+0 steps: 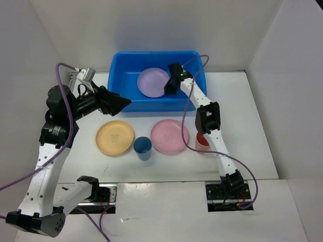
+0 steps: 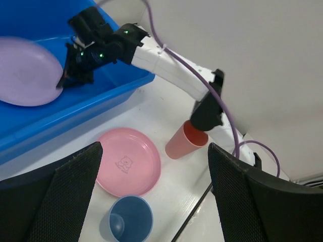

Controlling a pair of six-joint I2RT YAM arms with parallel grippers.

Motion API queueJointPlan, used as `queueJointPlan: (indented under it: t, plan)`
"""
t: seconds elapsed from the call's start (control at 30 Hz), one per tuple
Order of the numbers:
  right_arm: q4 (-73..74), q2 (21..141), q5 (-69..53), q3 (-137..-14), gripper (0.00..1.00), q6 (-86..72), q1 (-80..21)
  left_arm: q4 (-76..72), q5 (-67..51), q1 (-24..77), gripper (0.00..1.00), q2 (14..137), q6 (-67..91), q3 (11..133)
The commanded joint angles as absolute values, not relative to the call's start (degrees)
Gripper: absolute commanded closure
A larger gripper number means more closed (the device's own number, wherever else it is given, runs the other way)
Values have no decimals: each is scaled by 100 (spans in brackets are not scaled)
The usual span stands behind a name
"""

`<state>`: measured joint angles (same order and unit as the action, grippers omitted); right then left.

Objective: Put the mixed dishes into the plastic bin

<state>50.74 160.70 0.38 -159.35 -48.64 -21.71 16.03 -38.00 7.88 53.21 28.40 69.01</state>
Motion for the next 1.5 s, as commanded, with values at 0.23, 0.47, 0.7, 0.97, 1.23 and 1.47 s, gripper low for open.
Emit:
queueJointPlan:
  t: [0.23, 0.47, 0.7, 0.97, 1.23, 1.47]
  plan:
    - [6372, 16374, -237, -17965, 94, -4772, -2171, 1477, -4061, 686, 9, 5229, 2689, 6829]
    - [6372, 16321, -114, -17965, 90, -4720, -2171, 1477, -4061, 686, 9, 5229, 2689, 6829]
    - [6478, 16427, -114, -17965, 85, -4720, -2171, 1477, -4061, 686, 9, 5229, 2689, 6829]
    - [6478, 16479, -114, -17965, 58, -4720, -2171, 1529, -4061, 686, 9, 5229, 2689, 6882]
    - [6302, 15646, 9, -17965, 36, -4482, -2171, 1924, -3858, 633, 6, 5282, 2277, 7171]
    - [6247, 13906, 316, -17965, 16, -3868, -2223, 2829, -3244, 633, 3, 5615, 1521, 8348]
